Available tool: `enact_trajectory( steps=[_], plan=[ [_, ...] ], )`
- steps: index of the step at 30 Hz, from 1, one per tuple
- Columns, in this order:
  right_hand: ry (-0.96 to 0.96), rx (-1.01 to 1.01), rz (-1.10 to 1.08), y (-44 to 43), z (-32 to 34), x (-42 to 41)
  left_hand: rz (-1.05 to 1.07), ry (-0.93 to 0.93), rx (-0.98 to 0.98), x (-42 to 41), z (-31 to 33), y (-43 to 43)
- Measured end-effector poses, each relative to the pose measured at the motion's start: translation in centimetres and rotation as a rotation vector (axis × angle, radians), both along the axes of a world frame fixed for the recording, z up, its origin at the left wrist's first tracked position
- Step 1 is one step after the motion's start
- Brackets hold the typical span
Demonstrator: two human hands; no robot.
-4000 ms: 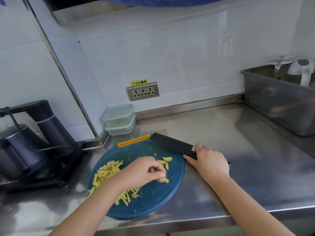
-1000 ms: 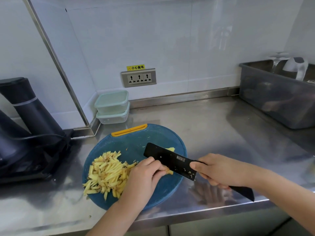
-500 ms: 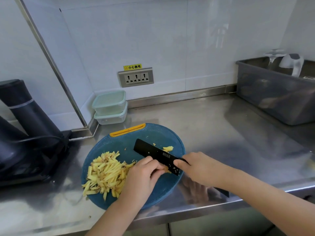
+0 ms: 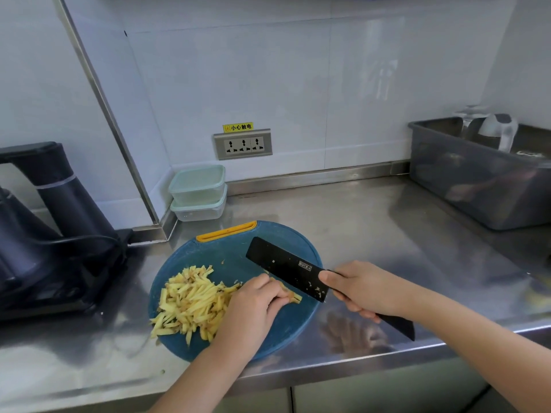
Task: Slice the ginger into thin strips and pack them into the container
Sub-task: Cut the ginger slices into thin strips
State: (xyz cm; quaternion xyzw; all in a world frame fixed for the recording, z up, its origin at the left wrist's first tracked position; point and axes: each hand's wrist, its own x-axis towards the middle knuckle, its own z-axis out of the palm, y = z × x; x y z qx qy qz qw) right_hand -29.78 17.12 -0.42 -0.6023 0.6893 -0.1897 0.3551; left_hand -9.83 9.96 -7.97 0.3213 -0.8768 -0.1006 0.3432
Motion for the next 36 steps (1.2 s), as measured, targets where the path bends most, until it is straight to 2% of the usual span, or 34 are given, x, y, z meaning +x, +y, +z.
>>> enact_trajectory(
  steps=[6,11,18,22,25,31,36],
  plan=[
    [-0.001,0.011,0.024,-0.1,-0.4,0.3,0.011,-0.031,-0.051,-0.1,-0.1,-0.1],
    [0.106,0.002,0.031,-0.4,-0.6,0.5,0.017,-0.038,-0.042,-0.2,-0.1,-0.1],
    [0.096,0.11,0.038,-1.9,-1.2,1.4,0.002,0.007,-0.029,-0.3,-0.6,-0.5],
    [0.277,-0.013,0.049,-1.9,-1.9,2.7,0.003,0.026,-0.021,-0.2,-0.6,-0.5],
    [0.335,-0.061,0.054,-1.7,-2.0,3.9,-0.003,0.042,0.002,-0.1,-0.4,-0.5],
    [0.194,0.039,-0.013,-0.5,-1.3,2.7,-0.014,0.067,0.018,-0.1,0.0,-0.2],
    [0.083,0.034,-0.127,0.0,-1.1,2.1,-0.023,0.039,-0.055,-0.1,0.5,0.4]
  ],
)
